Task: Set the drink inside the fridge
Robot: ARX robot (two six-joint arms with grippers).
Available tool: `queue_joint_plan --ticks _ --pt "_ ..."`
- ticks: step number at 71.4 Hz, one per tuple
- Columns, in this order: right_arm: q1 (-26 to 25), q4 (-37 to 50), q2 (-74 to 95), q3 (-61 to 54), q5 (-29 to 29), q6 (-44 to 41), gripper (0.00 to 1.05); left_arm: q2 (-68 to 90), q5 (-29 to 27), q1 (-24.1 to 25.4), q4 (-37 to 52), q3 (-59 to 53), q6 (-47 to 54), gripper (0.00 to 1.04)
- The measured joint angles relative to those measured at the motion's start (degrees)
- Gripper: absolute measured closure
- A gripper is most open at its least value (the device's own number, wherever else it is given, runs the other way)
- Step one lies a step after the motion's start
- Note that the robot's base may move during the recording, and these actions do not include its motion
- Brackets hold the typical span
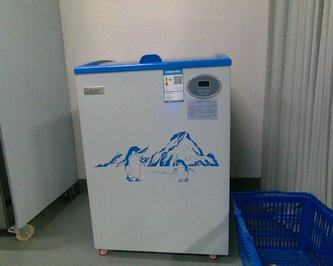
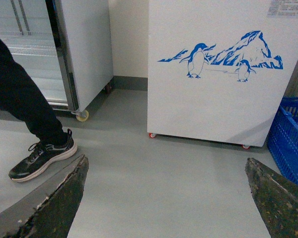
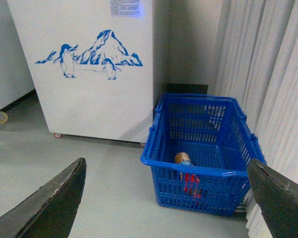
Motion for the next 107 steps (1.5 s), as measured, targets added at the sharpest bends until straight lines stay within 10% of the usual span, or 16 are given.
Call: queue_joint_plan --ticks 107 --pt "0.0 0.0 0.0 0.0 0.0 0.0 0.08 0.0 0.0 0.0 0.0 0.0 0.0 0.08"
